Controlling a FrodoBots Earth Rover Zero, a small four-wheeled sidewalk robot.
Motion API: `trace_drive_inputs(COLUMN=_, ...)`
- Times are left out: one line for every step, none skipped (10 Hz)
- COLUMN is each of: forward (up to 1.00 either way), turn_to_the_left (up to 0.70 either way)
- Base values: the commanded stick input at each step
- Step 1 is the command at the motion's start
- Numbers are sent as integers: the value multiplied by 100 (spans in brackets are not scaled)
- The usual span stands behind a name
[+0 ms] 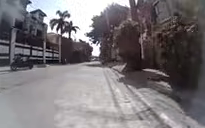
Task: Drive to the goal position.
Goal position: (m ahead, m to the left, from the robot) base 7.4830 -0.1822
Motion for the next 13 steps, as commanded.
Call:
trace_drive_inputs(forward=100, turn_to_the_left=0)
trace_drive_inputs(forward=100, turn_to_the_left=0)
trace_drive_inputs(forward=100, turn_to_the_left=0)
trace_drive_inputs(forward=100, turn_to_the_left=0)
trace_drive_inputs(forward=100, turn_to_the_left=0)
trace_drive_inputs(forward=100, turn_to_the_left=0)
trace_drive_inputs(forward=100, turn_to_the_left=0)
trace_drive_inputs(forward=100, turn_to_the_left=0)
trace_drive_inputs(forward=100, turn_to_the_left=0)
trace_drive_inputs(forward=100, turn_to_the_left=0)
trace_drive_inputs(forward=100, turn_to_the_left=0)
trace_drive_inputs(forward=100, turn_to_the_left=0)
trace_drive_inputs(forward=100, turn_to_the_left=0)
